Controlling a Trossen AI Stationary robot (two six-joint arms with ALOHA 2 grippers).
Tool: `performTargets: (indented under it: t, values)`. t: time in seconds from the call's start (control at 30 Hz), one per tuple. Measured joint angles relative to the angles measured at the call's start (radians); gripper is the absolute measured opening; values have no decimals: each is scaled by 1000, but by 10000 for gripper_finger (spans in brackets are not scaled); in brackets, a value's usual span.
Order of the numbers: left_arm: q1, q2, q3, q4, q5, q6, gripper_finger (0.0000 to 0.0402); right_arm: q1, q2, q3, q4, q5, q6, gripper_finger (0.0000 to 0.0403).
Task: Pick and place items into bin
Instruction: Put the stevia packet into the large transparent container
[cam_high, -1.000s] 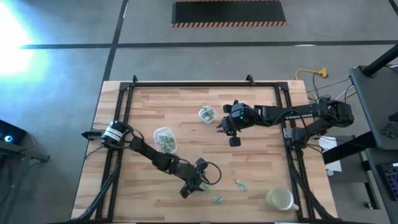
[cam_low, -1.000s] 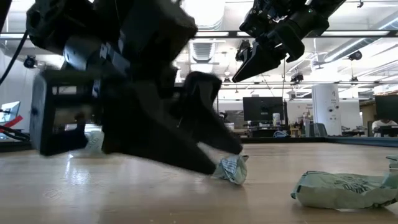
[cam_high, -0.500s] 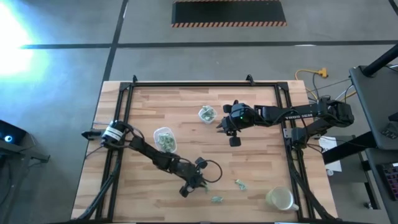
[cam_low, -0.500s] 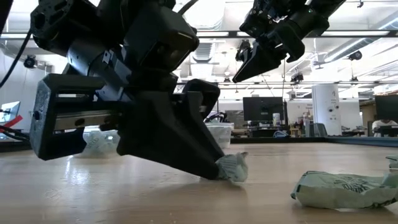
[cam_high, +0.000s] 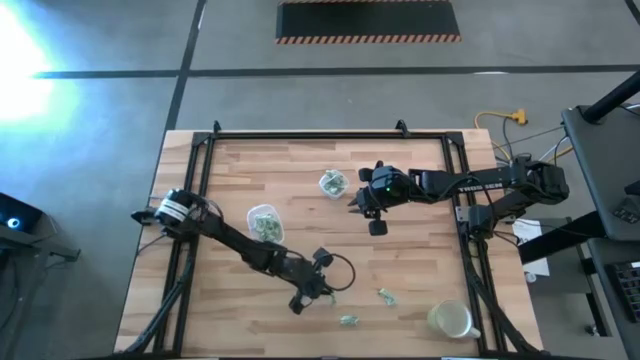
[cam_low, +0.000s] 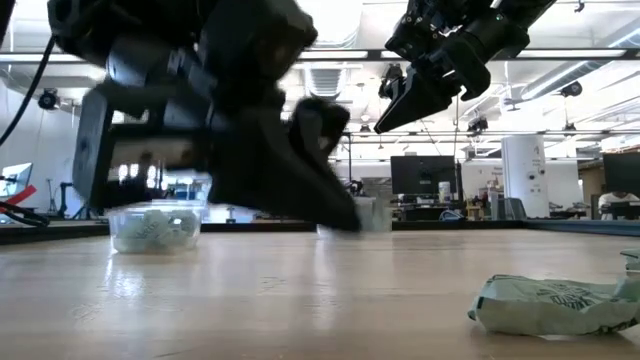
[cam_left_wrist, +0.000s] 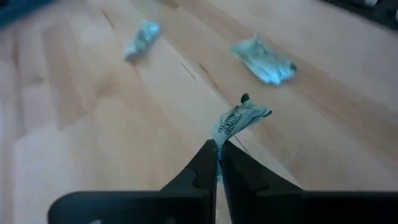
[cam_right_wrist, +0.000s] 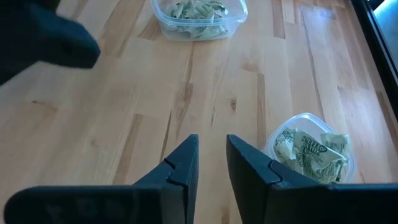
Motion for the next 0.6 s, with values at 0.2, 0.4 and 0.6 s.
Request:
performTargets:
  t: [0.2, 0.4, 0.6]
  values:
    - [0, -89, -11, -61, -58, -3, 1, 0, 0, 0, 0, 0, 0, 79]
    - [-5, -200, -34, -327, -327, -30, 1, 0, 0, -1, 0, 0, 0, 73]
    - [-7, -297, -74, -605, -588, -202, 1, 0, 0, -4, 0, 0, -3, 69]
